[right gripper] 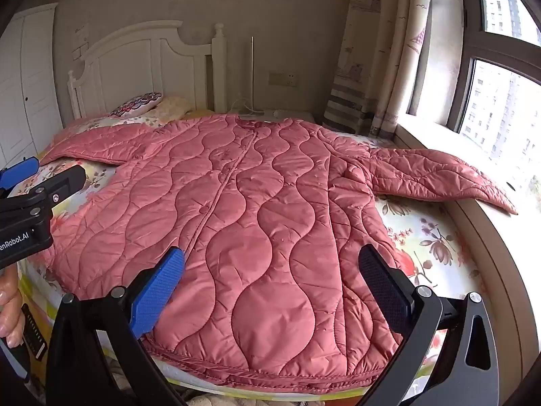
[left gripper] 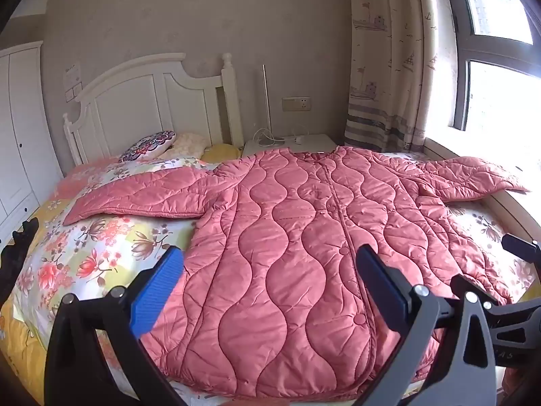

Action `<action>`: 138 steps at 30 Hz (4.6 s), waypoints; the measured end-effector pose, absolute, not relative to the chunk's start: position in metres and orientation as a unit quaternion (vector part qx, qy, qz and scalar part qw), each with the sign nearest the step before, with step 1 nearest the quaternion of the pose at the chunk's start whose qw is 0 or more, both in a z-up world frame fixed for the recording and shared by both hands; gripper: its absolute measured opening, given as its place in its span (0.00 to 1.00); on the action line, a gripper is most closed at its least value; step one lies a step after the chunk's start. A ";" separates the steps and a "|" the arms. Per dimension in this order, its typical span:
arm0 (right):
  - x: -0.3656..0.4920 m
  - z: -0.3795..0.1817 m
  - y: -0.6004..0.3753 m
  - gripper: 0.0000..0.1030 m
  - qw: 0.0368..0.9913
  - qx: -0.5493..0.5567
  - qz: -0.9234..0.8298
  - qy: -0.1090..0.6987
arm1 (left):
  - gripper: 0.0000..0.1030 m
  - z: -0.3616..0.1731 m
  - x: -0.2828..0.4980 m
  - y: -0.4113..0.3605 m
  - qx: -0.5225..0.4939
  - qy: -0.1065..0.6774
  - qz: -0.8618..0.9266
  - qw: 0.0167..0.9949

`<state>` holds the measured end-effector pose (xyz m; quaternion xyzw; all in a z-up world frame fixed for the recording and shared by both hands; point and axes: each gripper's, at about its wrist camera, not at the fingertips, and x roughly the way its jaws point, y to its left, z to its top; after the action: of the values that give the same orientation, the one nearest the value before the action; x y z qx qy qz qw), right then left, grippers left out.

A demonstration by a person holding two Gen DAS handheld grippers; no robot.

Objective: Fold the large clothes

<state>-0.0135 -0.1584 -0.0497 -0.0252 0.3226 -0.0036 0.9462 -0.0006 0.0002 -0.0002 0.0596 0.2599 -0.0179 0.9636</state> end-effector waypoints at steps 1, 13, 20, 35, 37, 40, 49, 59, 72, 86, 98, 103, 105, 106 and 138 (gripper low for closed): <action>-0.013 -0.049 -0.159 0.96 0.946 -0.024 -0.003 0.323 | 0.98 0.000 -0.001 0.000 0.059 0.260 -0.018 0.964; -0.013 -0.050 -0.159 0.96 0.948 -0.021 0.000 0.318 | 0.98 -0.006 0.001 0.008 0.049 0.268 -0.017 0.962; -0.013 -0.050 -0.158 0.96 0.948 -0.022 0.001 0.319 | 0.98 -0.007 -0.001 0.006 0.054 0.267 -0.018 0.962; -0.013 -0.051 -0.156 0.96 0.947 -0.021 0.004 0.321 | 0.98 -0.009 -0.002 0.004 0.054 0.269 -0.018 0.962; -0.013 -0.051 -0.155 0.96 0.947 -0.021 0.005 0.322 | 0.98 -0.009 -0.003 0.004 0.054 0.269 -0.018 0.961; -0.014 -0.052 -0.154 0.96 0.946 -0.020 0.006 0.323 | 0.98 -0.009 -0.002 0.005 0.054 0.269 -0.018 0.961; -0.014 -0.054 -0.153 0.96 0.946 -0.020 0.007 0.324 | 0.98 -0.009 -0.002 0.004 0.053 0.269 -0.018 0.961; -0.013 -0.055 -0.152 0.96 0.944 -0.018 0.012 0.329 | 0.98 -0.010 -0.002 0.004 0.054 0.270 -0.018 0.961; -0.013 -0.057 -0.151 0.96 0.944 -0.017 0.014 0.330 | 0.98 -0.009 -0.002 0.005 0.055 0.270 -0.018 0.961; -0.013 -0.057 -0.151 0.96 0.943 -0.018 0.015 0.331 | 0.98 -0.019 -0.006 0.010 0.055 0.272 -0.020 0.960; 0.003 -0.081 -0.156 0.96 0.930 -0.005 0.018 0.367 | 0.98 -0.041 0.022 0.007 0.058 0.309 -0.028 0.949; 0.028 -0.082 -0.190 0.96 0.922 0.037 0.009 0.384 | 0.98 -0.046 0.058 0.001 0.078 0.323 -0.035 0.942; 0.045 -0.081 -0.216 0.96 0.918 0.067 -0.011 0.390 | 0.98 -0.049 0.087 -0.004 0.100 0.333 -0.036 0.937; 0.054 -0.081 -0.233 0.96 0.915 0.087 -0.027 0.394 | 0.98 -0.052 0.107 -0.008 0.110 0.342 -0.034 0.933; 0.234 -0.034 -0.423 0.20 0.923 0.111 -0.304 0.209 | 0.98 -0.131 0.277 -0.006 0.047 0.446 -0.071 0.891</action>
<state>0.2344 -0.4232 -0.0338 0.1110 0.2089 -0.3044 0.9227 0.2772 -0.0062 -0.1314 0.0468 0.4457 -0.0714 0.8911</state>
